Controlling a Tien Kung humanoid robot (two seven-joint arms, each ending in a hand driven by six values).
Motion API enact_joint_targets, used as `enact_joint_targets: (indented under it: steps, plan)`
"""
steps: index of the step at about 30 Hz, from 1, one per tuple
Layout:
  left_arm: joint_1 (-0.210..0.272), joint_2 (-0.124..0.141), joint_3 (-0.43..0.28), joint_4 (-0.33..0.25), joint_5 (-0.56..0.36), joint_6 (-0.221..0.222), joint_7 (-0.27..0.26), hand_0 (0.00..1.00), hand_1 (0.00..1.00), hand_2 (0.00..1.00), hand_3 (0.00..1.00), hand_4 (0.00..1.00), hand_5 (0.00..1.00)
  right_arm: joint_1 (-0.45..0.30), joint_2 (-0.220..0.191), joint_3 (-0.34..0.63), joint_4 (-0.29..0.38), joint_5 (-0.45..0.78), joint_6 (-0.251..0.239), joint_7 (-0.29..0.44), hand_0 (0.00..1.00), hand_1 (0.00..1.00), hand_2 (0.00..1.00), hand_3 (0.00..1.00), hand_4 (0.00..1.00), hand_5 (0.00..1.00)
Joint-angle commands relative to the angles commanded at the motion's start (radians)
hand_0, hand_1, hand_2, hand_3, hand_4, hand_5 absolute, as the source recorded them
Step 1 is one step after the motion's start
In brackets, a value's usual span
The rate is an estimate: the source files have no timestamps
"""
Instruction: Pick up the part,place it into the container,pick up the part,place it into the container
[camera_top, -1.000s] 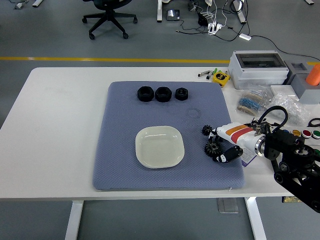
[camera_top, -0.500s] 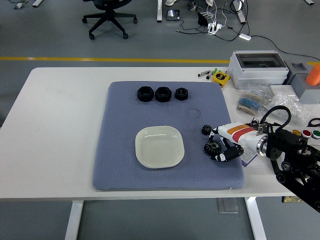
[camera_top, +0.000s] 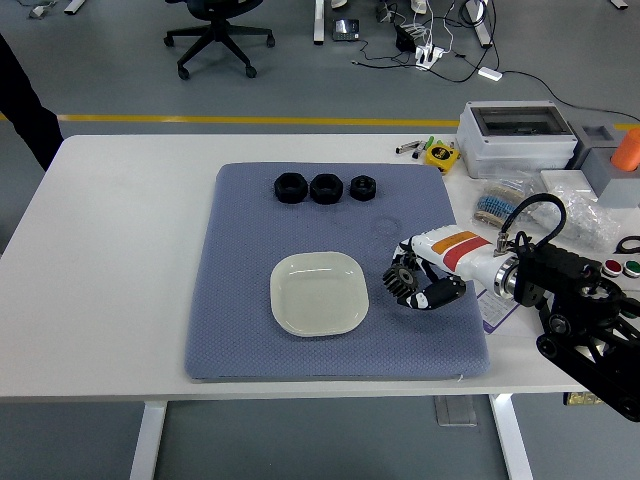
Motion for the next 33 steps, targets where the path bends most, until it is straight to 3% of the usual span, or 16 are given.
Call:
enact_joint_targets:
  steps: [8,17,18,19,24,25,30,31,33]
  plan:
    - [0.002,0.002,0.003,0.000,-0.001,0.000,0.001,0.737,0.714,0.735,0.597,0.655,0.634,0.068,0.063,-0.045,0.054,-0.008,-0.010,-0.002,0.003,0.027,0.153,0.336,0.762,0.381]
    - [-0.004,0.002,0.008,0.000,-0.008,0.005,0.001,0.737,0.713,0.734,0.595,0.655,0.634,0.157,0.181,-0.134,-0.052,0.013,-0.038,-0.014,0.006,0.029,0.156,0.346,0.800,0.328]
    - [-0.004,0.002,0.009,0.000,-0.010,0.005,0.001,0.737,0.713,0.734,0.595,0.655,0.634,0.159,0.186,-0.137,-0.058,0.012,-0.037,-0.016,0.006,0.029,0.156,0.346,0.800,0.328]
    - [-0.005,0.002,0.011,0.000,-0.011,0.006,0.001,0.737,0.716,0.734,0.596,0.655,0.634,0.161,0.189,-0.138,-0.062,0.008,-0.034,-0.017,0.014,0.033,0.166,0.457,0.764,0.362]
    - [-0.008,0.003,0.017,0.000,-0.017,0.010,-0.001,0.737,0.716,0.734,0.596,0.655,0.634,0.174,0.212,-0.152,-0.100,-0.047,-0.005,-0.020,0.014,0.033,0.166,0.457,0.764,0.362]
    - [-0.008,0.003,0.018,0.000,-0.017,0.010,-0.001,0.737,0.716,0.731,0.596,0.656,0.632,0.175,0.213,-0.153,-0.102,-0.049,-0.003,-0.018,0.021,0.049,0.199,0.541,0.891,0.397]
    - [-0.008,0.003,0.013,0.000,-0.009,0.009,0.001,0.737,0.716,0.731,0.596,0.656,0.632,0.173,0.212,-0.155,-0.103,-0.056,0.002,-0.014,0.021,0.049,0.199,0.541,0.891,0.397]
    - [-0.007,0.004,0.010,0.000,-0.003,0.008,0.003,0.737,0.715,0.729,0.597,0.656,0.631,0.171,0.210,-0.154,-0.102,-0.055,0.001,-0.012,0.021,0.055,0.208,0.597,0.937,0.416]
    - [-0.005,0.004,0.003,0.000,0.006,0.008,0.005,0.737,0.715,0.729,0.597,0.656,0.631,0.168,0.209,-0.152,-0.100,-0.054,-0.002,-0.012,0.021,0.055,0.208,0.597,0.937,0.416]
